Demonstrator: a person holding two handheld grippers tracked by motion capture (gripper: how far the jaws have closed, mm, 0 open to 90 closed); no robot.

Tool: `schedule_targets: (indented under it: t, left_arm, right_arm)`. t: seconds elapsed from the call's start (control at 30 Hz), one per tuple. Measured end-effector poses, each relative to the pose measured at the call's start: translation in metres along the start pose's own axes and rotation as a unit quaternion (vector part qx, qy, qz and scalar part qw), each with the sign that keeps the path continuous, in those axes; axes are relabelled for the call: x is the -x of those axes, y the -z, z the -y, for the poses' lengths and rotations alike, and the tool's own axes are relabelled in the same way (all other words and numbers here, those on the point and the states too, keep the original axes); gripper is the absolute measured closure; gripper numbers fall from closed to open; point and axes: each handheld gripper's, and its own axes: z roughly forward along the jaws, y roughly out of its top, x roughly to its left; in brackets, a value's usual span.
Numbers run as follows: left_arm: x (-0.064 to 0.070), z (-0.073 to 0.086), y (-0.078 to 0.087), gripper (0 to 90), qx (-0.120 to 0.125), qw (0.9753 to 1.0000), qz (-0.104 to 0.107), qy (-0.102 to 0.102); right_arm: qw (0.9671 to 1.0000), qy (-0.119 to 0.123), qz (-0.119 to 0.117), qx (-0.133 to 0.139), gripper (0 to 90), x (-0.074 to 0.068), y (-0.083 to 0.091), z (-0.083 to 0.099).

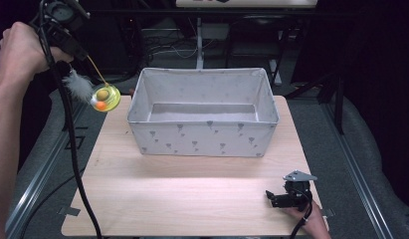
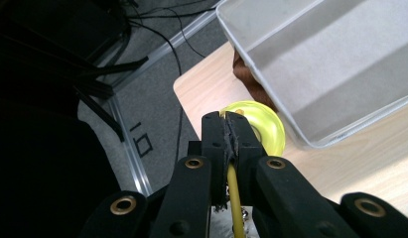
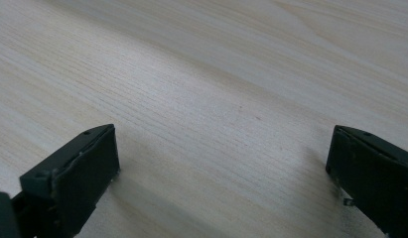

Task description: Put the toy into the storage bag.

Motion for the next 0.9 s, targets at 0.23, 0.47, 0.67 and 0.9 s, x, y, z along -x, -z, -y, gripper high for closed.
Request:
schedule_targets:
  t: [0.23, 0.47, 0.67, 0.9]
  left_arm:
    - [0.008, -0.016, 0.008, 88.1, 0.012, 0.9999, 0.000, -0.012]
    - [0.019, -0.030, 0.009, 88.0, 0.019, 0.9995, 0.008, -0.024]
    - [0.029, -0.040, 0.004, 88.0, 0.024, 0.9989, 0.019, -0.036]
    - [0.040, -0.049, 0.000, 88.0, 0.028, 0.9982, 0.028, -0.046]
  right_arm:
    - [1.0000, 0.000, 0.000, 0.000, 0.0, 0.000, 0.000, 0.000]
    - [1.0000, 0.000, 0.001, 0.000, 0.0, 0.000, 0.000, 0.000]
    - [1.0000, -0.001, 0.001, 0.001, 0.0, 0.000, 0.000, 0.000]
    - [1.0000, -0.001, 0.001, 0.001, 0.0, 0.000, 0.000, 0.000]
